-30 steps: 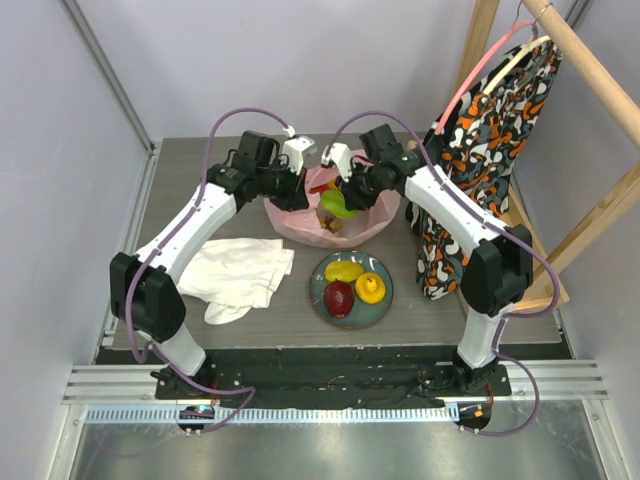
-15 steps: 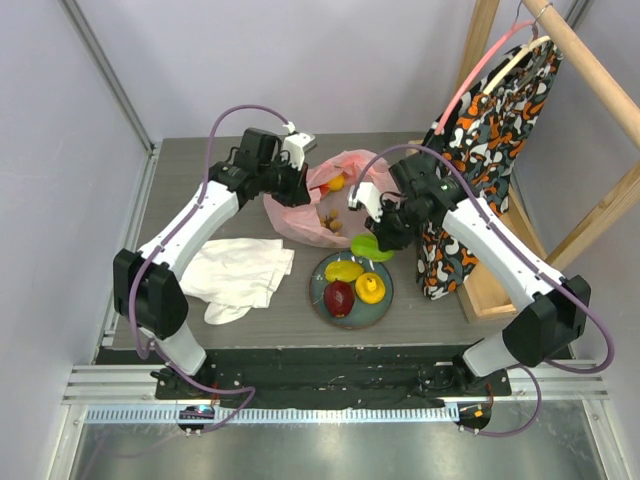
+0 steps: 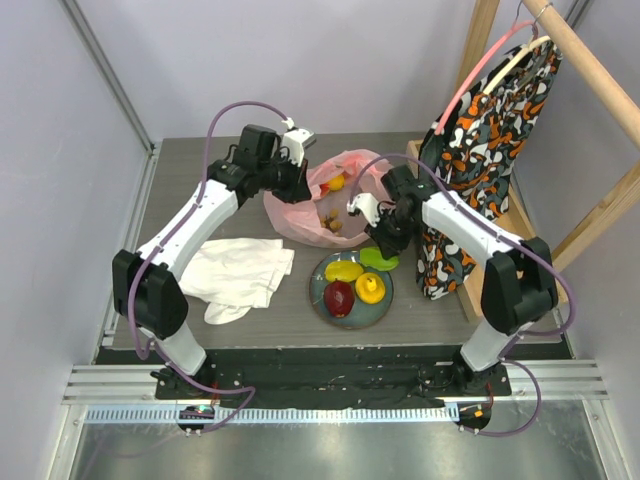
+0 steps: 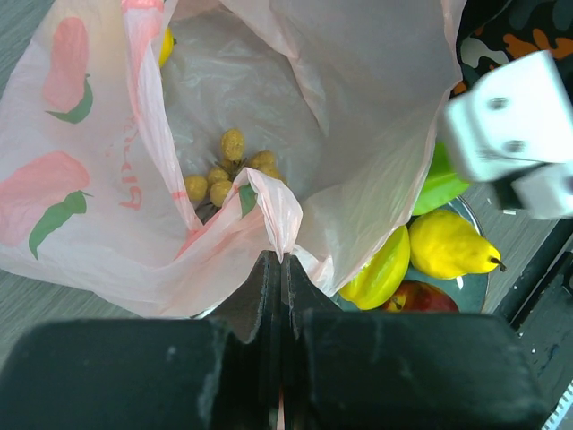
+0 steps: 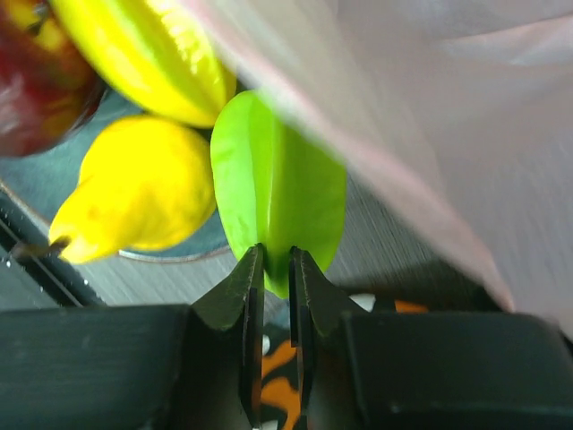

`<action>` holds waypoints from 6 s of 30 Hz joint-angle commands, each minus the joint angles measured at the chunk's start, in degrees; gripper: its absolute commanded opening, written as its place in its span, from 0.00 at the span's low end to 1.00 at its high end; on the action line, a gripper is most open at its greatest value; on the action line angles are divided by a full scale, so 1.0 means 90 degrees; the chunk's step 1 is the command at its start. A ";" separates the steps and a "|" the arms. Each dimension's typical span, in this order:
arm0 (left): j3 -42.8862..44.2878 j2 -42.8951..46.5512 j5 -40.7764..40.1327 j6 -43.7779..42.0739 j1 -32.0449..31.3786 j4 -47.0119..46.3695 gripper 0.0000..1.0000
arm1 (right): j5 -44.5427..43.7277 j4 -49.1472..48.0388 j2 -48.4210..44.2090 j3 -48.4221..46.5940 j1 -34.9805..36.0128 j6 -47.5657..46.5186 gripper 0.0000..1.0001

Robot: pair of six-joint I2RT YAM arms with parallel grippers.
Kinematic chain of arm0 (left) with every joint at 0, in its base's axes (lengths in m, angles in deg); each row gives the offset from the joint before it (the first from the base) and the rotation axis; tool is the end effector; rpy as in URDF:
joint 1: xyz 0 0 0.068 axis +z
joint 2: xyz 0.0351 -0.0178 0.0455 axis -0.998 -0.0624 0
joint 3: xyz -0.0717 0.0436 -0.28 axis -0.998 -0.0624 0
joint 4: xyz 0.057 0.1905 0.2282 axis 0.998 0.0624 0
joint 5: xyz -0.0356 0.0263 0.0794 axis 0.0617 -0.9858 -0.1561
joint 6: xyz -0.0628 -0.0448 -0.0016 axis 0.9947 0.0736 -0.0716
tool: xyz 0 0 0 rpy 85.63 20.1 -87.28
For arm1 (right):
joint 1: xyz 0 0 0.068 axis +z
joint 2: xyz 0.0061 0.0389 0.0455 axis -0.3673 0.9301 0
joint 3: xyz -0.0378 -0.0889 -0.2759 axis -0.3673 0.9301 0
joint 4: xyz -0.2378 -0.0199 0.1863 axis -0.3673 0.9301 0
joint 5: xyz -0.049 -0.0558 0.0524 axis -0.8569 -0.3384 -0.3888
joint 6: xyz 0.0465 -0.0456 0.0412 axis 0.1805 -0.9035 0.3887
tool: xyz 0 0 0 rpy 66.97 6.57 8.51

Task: Take the fake fruits out of the plastic bag
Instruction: Place the fake fruit on the plate, then adjust the plastic bag at the center of the board, then take out the fake fruit from the plastic bag, then place the fake fruit on the plate.

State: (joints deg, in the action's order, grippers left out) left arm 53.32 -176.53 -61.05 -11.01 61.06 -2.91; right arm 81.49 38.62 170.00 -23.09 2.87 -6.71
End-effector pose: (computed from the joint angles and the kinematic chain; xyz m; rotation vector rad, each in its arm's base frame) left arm 0.3925 -0.2165 0.3424 0.7263 2.1631 -0.7240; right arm 0.3318 0.1711 0.2350 -1.5128 2.3407 0.3461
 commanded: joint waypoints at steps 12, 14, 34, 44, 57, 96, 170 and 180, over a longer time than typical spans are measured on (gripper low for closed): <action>0.0081 0.0111 0.0204 0.0082 0.0035 -0.0248 0.01 | 0.0185 -0.0270 0.0711 -0.0407 0.0304 0.0416 0.21; 0.0111 0.0082 0.0223 0.0072 0.0035 -0.0257 0.01 | 0.0116 -0.0143 0.0565 -0.0427 0.0304 0.0396 0.27; 0.0023 0.0228 0.0312 0.0199 0.0035 -0.0082 0.00 | -0.0361 -0.1596 0.1419 -0.2661 0.0304 0.1235 0.38; -0.0163 0.0569 -0.0011 -0.0231 0.0035 0.0124 0.00 | -0.1427 -0.1949 0.1007 -0.1202 -0.0224 0.1821 0.33; 0.0003 0.0540 0.0331 -0.0416 0.0025 0.0397 0.00 | -0.0051 -0.1813 0.2086 -0.3128 -0.0009 0.1335 0.41; 0.0267 0.0306 0.0809 -0.0660 0.0045 0.0632 0.00 | 0.0135 -0.2925 0.4187 -0.4489 0.0469 0.0767 0.57; 0.0589 0.0081 -0.0451 -0.0445 0.0133 0.0045 0.00 | -0.0197 0.0190 -0.2502 0.1897 0.2443 -0.2944 0.04; 0.0452 0.0052 -0.0392 -0.0455 0.0123 0.0084 0.00 | -0.0119 -0.0200 -0.2239 0.2073 0.2208 -0.2954 0.07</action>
State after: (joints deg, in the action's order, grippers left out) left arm 57.32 -177.45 -65.07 -14.64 61.86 -1.75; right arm 79.31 40.43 149.28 -4.67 23.60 -33.72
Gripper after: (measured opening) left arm 0.012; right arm 0.152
